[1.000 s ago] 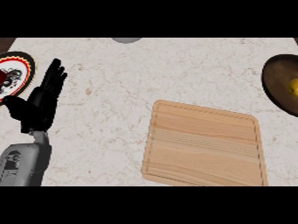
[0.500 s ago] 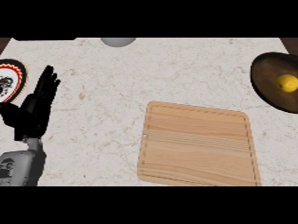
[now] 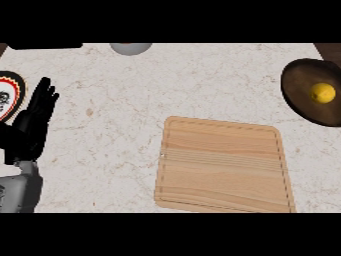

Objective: Pick the lemon from the cutting board and place it in the pan

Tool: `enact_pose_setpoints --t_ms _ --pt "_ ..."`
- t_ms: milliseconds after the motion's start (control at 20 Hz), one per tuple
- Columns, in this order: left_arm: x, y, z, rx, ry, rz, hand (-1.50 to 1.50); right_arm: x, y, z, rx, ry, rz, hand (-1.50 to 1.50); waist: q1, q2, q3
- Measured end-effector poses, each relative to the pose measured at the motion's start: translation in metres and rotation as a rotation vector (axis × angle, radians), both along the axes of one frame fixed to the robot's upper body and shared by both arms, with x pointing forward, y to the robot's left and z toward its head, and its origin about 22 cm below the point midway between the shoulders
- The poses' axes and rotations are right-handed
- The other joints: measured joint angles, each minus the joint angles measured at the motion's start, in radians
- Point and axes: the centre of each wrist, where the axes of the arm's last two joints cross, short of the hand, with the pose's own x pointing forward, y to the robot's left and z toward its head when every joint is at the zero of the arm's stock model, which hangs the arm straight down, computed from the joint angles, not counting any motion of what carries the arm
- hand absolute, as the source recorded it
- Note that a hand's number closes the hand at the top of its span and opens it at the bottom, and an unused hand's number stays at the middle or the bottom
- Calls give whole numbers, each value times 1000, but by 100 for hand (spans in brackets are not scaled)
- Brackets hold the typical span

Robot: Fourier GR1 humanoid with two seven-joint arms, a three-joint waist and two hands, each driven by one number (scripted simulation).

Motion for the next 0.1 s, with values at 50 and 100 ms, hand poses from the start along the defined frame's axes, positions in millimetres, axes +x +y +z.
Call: enact_pose_setpoints --t_ms 50,100 --pt "0 2 2 0 -1 0 0 -7 1 0 -9 7 1 -150 0 0 0" --pt "-2 -1 4 0 -4 -2 0 -12 3 1 -16 15 -3 -150 2 0 0"
